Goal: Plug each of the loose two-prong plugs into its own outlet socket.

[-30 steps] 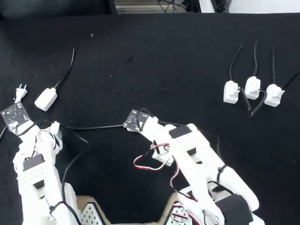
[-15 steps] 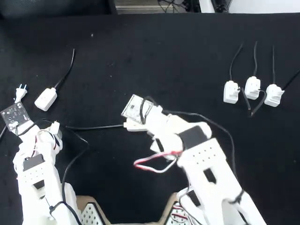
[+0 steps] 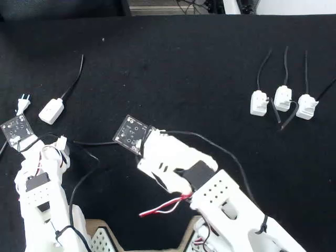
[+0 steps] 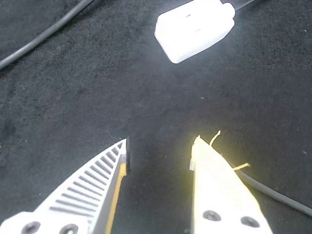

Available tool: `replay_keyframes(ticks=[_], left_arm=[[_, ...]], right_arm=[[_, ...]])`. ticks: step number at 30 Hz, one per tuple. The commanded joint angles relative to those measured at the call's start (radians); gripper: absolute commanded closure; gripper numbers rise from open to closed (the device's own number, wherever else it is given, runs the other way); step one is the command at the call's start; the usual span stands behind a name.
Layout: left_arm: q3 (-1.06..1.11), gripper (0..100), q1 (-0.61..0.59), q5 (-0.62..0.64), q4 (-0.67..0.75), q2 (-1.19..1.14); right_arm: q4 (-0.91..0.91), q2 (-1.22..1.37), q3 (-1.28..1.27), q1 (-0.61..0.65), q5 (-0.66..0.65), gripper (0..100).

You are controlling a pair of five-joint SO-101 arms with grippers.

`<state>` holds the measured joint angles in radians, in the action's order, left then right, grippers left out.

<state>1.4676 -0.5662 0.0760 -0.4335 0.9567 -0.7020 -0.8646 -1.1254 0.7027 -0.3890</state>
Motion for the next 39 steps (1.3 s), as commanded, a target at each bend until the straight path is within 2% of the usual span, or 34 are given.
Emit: replay_keyframes(ticks=[1,7,11,17,23,30,36,39], left_arm=[[-0.051,79,0.104,0.0,0.017,0.015],[-0.134,79,0.266,-0.115,0.018,0.017],[-0.193,79,0.4,-0.141,0.014,0.017],[-0.154,79,0.562,-0.144,0.018,0.017],[-0.131,79,0.575,-0.14,0.015,0.018],[-0.13,79,0.581,-0.138,0.012,0.018],[-0.133,79,0.535,-0.137,0.009,0.018],[-0.134,79,0.527,-0.075,0.009,0.018]], right_arm=[[0.14,-0.031,-0.051,0.021,0.012,98.7],[0.219,-0.033,-0.18,-0.037,0.012,98.7],[0.249,-0.033,-0.202,-0.049,0.014,98.8],[0.308,-0.025,-0.217,-0.049,0.155,98.8],[0.506,-0.024,-0.303,-0.044,0.219,98.8],[0.506,-0.022,-0.312,0.057,0.221,98.8],[0.508,0.001,-0.312,0.064,0.224,98.8],[0.512,0.064,-0.286,0.064,0.224,98.8]])
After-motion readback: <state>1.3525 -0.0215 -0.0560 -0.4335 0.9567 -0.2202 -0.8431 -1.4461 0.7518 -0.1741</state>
